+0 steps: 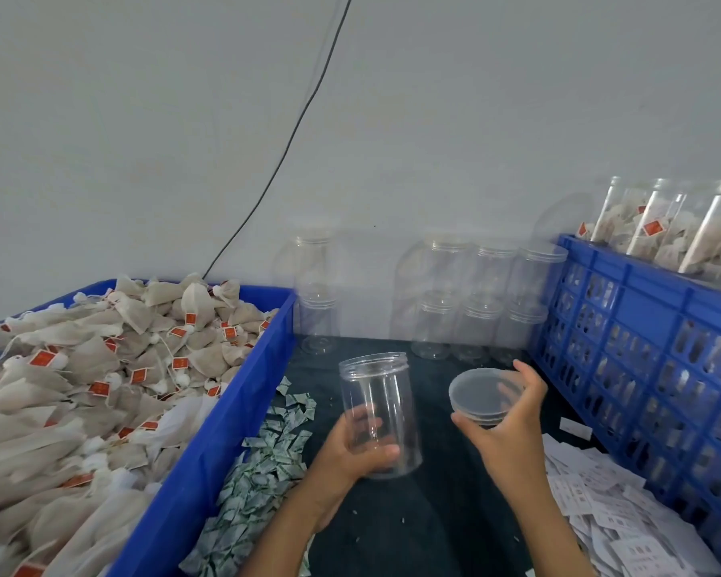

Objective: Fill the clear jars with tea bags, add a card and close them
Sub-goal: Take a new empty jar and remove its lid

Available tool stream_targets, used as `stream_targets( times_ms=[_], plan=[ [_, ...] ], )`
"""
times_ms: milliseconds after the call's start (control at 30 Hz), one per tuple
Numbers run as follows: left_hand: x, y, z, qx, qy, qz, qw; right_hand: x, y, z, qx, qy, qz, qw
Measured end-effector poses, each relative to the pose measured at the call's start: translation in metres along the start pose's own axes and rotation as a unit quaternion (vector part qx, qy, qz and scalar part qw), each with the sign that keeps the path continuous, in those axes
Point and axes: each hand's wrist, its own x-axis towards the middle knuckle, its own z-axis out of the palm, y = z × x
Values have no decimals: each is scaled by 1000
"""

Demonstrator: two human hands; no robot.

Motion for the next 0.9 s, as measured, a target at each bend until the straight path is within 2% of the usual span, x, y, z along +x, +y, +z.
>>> stream_targets(
  times_ms=[67, 133, 167, 233, 333, 433, 600, 700, 900],
  plan=[
    [1, -3, 1, 52, 23, 24, 998, -2, -1, -1, -181, -28, -109, 977],
    [3, -8, 1, 112, 36, 44, 992, -5, 0, 2, -362, -87, -184, 910],
    [4, -11, 1, 140, 37, 49, 988, -7, 0, 5, -435, -130, -177, 874],
    [6, -16, 2, 177, 31, 56, 982, -11, -1, 10, -497, -189, -132, 837],
    [8, -22, 3, 216, 16, 71, 974, -17, -1, 17, -507, -209, -118, 828],
    [8, -24, 2, 223, 16, 74, 972, -19, 0, 23, -479, -246, -117, 835],
    [8, -23, 0, 221, 44, 79, 971, -20, -2, 28, -361, -276, -128, 882],
    [8, -21, 1, 230, 55, 77, 969, -22, 3, 28, -321, -277, -120, 898],
    [3, -15, -1, 221, 11, 57, 973, -21, 14, 30, -356, -336, -83, 868]
  ],
)
